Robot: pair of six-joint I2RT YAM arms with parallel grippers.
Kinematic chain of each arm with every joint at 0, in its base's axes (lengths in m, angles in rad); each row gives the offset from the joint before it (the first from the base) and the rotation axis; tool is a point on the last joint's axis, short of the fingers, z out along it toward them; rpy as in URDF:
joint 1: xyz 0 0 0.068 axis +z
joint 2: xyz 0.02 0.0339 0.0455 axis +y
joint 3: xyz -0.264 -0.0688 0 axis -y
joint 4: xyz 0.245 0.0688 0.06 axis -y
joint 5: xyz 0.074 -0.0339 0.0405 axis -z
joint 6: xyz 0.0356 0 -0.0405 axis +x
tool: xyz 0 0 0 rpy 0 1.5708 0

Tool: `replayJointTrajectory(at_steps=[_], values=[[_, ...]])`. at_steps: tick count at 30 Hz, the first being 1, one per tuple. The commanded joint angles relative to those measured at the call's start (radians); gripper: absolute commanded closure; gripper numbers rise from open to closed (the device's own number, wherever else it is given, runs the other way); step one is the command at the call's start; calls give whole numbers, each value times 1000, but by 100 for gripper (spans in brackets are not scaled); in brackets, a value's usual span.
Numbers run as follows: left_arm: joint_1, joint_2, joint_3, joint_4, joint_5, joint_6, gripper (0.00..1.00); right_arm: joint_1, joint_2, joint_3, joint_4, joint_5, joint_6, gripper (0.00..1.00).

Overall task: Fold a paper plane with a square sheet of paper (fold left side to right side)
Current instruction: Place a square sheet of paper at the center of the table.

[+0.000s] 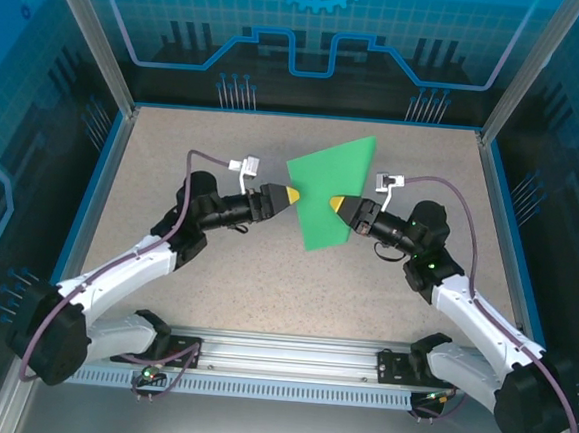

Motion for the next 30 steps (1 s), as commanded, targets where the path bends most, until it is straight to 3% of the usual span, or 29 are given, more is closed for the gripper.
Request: replayJointTrajectory(at_steps=[1,4,7,11,14,16,21,28,30], values=[[-27,44,59,63,28,-17,22,34,-5,45,40,-24,20,76],[-35,60,64,66,8,-10,50,38,-8,47,9,-13,8,73],[-35,57,63,-11,-27,24,79,37,-30,63,-113,22,-56,60],[-34,60,89,-269,-111,155,100,37,-83,144,-570,200,-294,37],[-20,98,82,-376,-146,218,100,31,-86,207,-863,396,-434,29],[-5,134,73,-411,-146,248,100,22,-81,218,-960,475,-502,24],[31,266,94,-495,-136,376,99,9,-42,191,-985,465,-578,22],[93,510,211,-611,-98,538,100,22,155,139,-786,261,-539,60],[100,537,237,-641,-110,570,100,43,228,139,-731,249,-517,65]])
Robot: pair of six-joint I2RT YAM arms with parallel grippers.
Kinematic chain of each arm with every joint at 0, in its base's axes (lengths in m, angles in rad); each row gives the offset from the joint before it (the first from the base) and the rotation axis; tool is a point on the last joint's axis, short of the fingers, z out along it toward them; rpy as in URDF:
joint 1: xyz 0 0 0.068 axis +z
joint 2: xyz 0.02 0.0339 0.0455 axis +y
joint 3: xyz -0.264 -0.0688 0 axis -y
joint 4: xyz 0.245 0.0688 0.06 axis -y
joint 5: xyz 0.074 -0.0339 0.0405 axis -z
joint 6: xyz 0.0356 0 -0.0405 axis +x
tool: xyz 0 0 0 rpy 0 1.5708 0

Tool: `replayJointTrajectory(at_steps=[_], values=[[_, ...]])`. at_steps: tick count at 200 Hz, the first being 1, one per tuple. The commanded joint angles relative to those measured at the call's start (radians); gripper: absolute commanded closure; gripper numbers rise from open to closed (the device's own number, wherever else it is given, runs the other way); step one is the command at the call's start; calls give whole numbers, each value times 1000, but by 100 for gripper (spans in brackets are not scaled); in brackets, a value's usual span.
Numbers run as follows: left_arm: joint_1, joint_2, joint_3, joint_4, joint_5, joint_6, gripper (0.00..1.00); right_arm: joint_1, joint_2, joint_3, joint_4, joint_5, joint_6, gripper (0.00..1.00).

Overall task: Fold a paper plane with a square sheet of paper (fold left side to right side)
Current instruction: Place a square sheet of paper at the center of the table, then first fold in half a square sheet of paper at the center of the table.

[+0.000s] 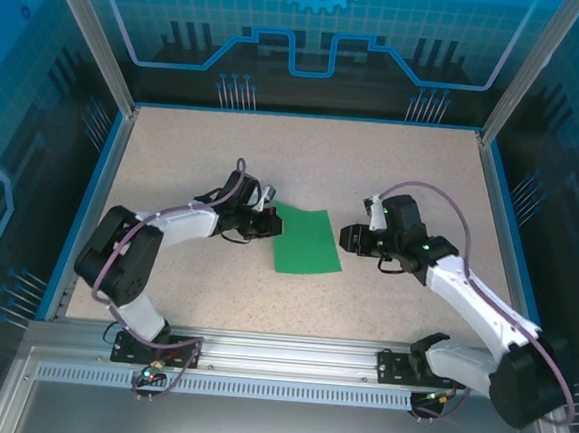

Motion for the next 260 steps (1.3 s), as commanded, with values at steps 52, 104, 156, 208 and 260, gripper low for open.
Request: replayJointTrajectory(at_steps=[52,104,156,208,260], values=[[21,70,123,-141,43,155,99,79,369,64,133,-16,33,74],[21,67,124,-64,154,81,78,84,490,71,106,20,34,75],[15,90,40,312,337,-200,46,84,516,51,77,69,19,75],[-20,179,65,423,348,-288,39,78,497,36,120,30,24,74],[-29,247,86,464,332,-322,41,17,363,-11,221,-104,28,70]])
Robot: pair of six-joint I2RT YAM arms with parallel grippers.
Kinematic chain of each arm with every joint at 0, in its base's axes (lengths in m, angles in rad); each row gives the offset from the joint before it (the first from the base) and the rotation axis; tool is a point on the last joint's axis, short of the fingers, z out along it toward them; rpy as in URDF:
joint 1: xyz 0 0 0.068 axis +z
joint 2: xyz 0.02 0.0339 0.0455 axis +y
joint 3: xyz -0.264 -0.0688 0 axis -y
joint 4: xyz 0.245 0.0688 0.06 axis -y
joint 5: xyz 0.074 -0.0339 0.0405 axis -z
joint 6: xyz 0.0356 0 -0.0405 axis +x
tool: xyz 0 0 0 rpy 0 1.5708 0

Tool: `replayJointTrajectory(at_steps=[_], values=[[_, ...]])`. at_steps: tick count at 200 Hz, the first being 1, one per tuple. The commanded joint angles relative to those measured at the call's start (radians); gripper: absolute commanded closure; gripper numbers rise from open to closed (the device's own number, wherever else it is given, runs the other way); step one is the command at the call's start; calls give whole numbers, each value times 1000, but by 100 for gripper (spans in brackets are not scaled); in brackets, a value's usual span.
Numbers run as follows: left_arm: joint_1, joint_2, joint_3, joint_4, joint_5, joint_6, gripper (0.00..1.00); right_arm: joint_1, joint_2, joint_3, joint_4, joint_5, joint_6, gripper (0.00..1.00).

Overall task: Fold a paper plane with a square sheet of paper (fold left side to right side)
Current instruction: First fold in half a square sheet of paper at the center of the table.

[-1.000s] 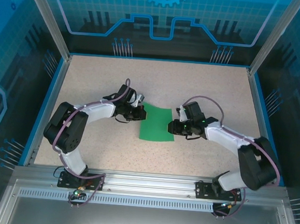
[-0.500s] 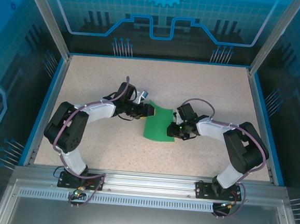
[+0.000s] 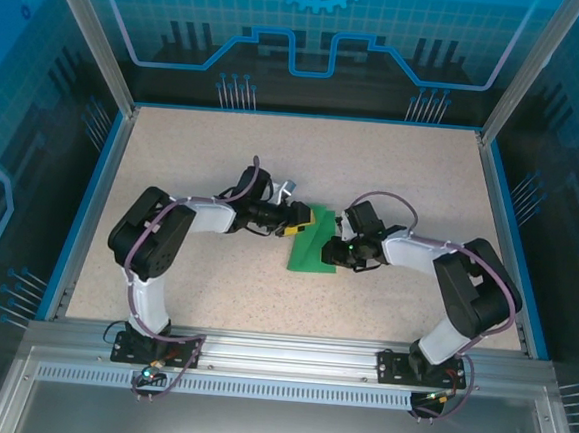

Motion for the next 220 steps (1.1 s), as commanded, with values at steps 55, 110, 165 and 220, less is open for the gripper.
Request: replayJointTrajectory(at_steps=[55,110,165,220], values=[[-6,33,28,40,-2,-26,47,-93,-218,-89,227,-220,116,47],[-5,33,29,33,-9,-26,53,-41,-78,-53,319,-260,195,49],[-6,25,26,26,-11,-21,55,-19,14,-37,380,-286,220,66],[-1,-71,11,-114,-96,72,46,-37,11,19,169,-168,108,98]])
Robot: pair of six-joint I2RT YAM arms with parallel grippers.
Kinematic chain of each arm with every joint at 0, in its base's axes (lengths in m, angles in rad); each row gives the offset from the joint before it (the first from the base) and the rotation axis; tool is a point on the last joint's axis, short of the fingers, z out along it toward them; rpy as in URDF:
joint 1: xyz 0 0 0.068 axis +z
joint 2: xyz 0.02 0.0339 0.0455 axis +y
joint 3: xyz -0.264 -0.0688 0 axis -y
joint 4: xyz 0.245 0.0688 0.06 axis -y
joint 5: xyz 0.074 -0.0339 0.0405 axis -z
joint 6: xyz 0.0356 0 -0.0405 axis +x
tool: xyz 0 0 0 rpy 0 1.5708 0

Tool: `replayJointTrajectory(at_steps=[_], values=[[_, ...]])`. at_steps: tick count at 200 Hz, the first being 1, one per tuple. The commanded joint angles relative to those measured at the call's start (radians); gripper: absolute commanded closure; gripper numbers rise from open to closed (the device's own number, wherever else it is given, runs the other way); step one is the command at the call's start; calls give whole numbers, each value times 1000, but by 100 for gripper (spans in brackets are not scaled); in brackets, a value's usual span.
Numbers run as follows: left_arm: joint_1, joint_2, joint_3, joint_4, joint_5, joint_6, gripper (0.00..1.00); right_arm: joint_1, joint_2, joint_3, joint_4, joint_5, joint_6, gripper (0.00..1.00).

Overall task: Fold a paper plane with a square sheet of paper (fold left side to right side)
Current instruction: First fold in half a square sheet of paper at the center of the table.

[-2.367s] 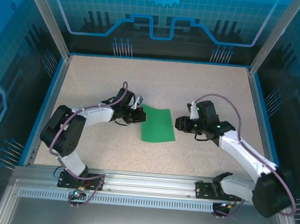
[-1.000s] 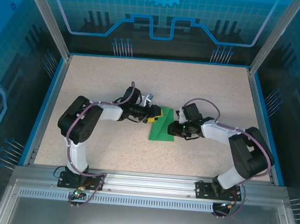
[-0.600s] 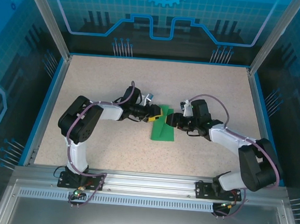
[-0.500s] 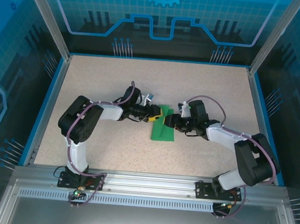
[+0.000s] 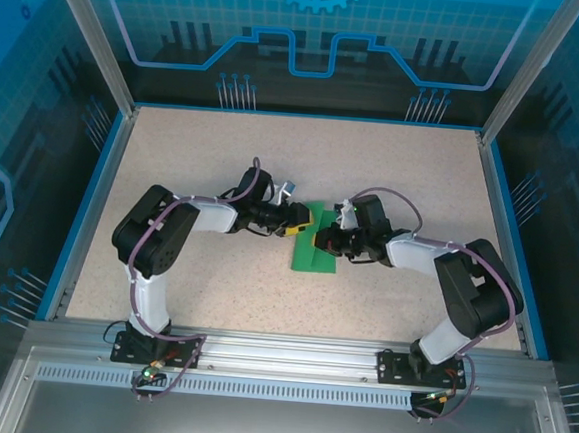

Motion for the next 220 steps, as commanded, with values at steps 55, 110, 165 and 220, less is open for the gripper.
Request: replayJointTrajectory(at_steps=[55,110,165,220], values=[[-21,-93,15,-271,-181,151,43,-51,1,88,-316,193,-182,96],[-78,-10,117,-365,-229,185,42,-57,26,91,-310,179,-185,95],[-114,58,183,-443,-285,206,52,-61,2,83,-304,179,-197,89],[-124,100,204,-461,-311,206,57,-97,-147,60,-442,313,-273,53]])
